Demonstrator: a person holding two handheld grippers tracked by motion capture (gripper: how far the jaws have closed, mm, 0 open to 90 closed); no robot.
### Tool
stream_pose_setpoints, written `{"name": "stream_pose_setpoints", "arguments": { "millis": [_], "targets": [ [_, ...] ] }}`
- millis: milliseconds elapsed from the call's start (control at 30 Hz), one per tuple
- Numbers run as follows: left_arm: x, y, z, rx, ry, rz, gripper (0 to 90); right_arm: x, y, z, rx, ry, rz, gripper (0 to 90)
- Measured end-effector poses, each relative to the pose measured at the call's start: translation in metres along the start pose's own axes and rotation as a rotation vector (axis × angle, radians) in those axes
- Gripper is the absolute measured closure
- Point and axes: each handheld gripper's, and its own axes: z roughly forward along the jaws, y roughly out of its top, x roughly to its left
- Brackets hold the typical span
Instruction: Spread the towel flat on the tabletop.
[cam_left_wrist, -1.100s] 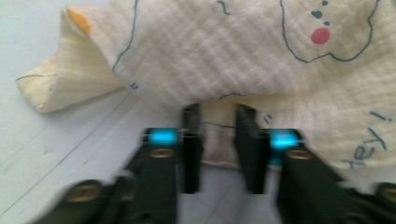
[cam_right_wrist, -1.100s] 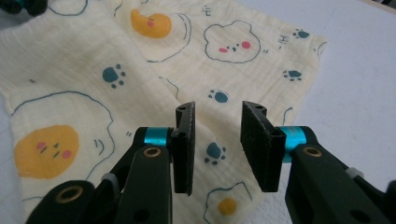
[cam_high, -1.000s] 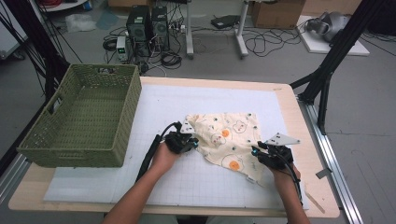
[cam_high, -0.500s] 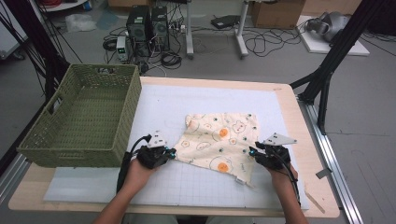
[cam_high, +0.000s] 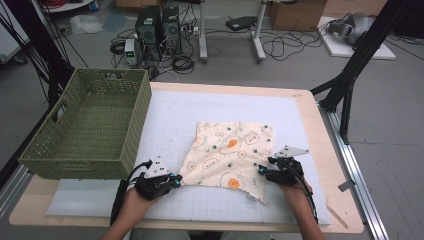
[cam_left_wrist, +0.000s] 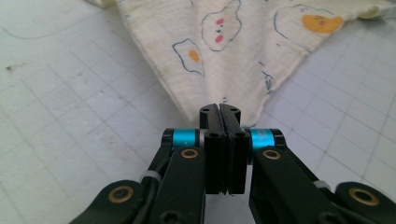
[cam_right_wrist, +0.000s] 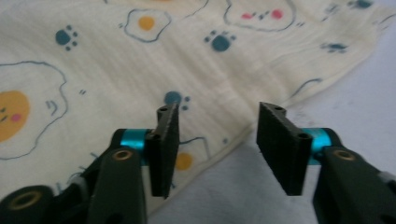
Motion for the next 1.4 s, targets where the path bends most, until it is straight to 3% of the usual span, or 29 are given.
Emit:
{"name": "stream_pose_setpoints", "arguments": {
  "millis": [100, 133, 233, 300, 500, 767, 867, 967, 1100, 1233, 1333, 1400],
  "targets": [
    [0.001, -0.001, 0.001, -0.001, -0.022, -0.012, 87.7, 0.005, -0.002, -0.001, -0.009, -0.003, 0.002, 50.1],
    [0.002, -0.001, 0.001, -0.005, -0.028, -0.016, 87.5, 0.005, -0.003, -0.001, -0.012, -0.001, 0.005, 54.7],
    [0.006, 0.003, 0.0, -0.034, -0.04, -0.033, 82.4, 0.009, -0.003, -0.005, 0.007, 0.037, -0.021, 82.6],
    [0.009, 0.008, 0.001, -0.062, -0.035, -0.058, 71.7, 0.012, -0.003, -0.008, 0.026, 0.031, -0.059, 85.5],
    [0.025, 0.027, 0.012, -0.127, -0.002, -0.126, 46.0, 0.01, -0.008, -0.023, 0.082, -0.003, -0.097, 85.6],
    [0.062, 0.061, 0.044, -0.163, 0.068, -0.193, 40.4, 0.006, -0.017, -0.04, 0.136, -0.044, -0.118, 85.1],
    [0.076, 0.072, 0.058, -0.17, 0.082, -0.227, 41.2, 0.001, -0.02, -0.045, 0.085, -0.034, -0.068, 72.7],
    [0.087, 0.084, 0.073, -0.151, 0.112, -0.231, 42.6, -0.003, -0.019, -0.05, 0.015, -0.043, -0.034, 62.0],
    [0.1, 0.095, 0.096, -0.105, 0.125, -0.29, 42.3, -0.003, -0.018, -0.051, -0.025, -0.048, -0.03, 58.4],
    [0.111, 0.101, 0.116, -0.041, 0.163, -0.303, 41.1, -0.003, -0.018, -0.051, -0.039, -0.051, -0.039, 58.2],
    [0.112, 0.1, 0.13, -0.005, 0.2, -0.273, 41.0, -0.004, -0.017, -0.051, -0.052, -0.052, -0.035, 58.2],
    [0.11, 0.098, 0.135, 0.011, 0.223, -0.229, 39.9, -0.005, -0.018, -0.051, -0.053, -0.054, -0.037, 58.2]
  ]
}}
